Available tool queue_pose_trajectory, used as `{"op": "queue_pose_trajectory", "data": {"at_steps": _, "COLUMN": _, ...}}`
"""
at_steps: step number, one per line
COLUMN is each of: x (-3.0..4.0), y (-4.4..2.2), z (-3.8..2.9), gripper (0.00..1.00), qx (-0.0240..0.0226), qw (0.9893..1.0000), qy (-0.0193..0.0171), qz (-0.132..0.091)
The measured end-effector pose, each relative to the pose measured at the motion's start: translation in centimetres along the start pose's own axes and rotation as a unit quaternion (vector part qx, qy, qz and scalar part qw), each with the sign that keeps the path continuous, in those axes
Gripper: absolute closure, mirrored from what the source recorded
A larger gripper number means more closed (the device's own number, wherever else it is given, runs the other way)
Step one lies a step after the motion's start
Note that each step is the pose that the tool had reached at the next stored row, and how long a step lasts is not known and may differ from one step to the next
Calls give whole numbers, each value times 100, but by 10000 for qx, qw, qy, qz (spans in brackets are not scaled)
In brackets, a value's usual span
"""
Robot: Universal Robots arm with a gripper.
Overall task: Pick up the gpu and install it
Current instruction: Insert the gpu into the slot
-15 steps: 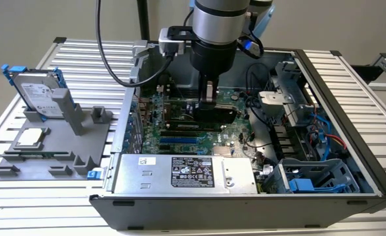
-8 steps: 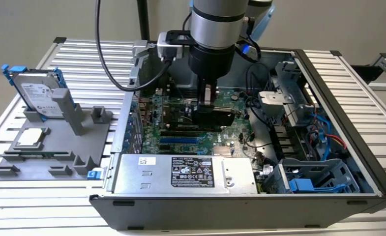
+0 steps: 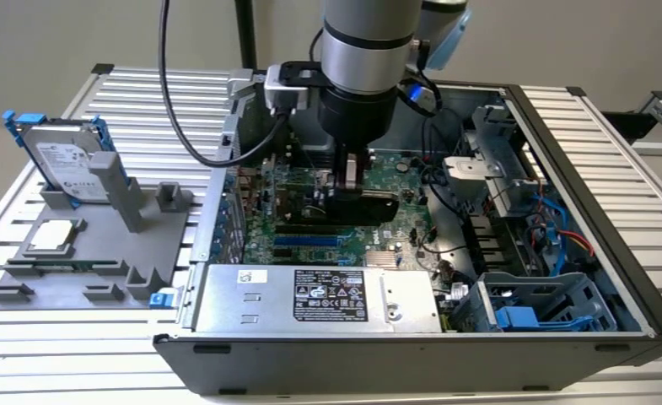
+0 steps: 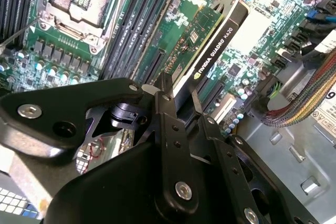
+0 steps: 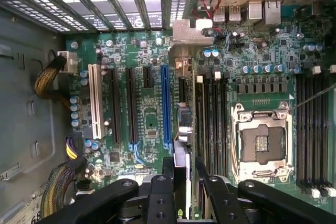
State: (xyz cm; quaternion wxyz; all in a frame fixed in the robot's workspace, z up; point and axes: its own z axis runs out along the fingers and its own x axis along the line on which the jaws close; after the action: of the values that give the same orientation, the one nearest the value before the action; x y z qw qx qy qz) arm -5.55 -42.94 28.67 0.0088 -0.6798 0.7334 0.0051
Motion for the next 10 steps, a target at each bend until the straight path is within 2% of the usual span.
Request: {"op": "queue_pose_trajectory", "data": {"at_steps": 10, "x": 84, "y": 56, "z": 47, "gripper": 100, "qx": 0, "qw": 10000, "qy": -1, "qz": -10}}
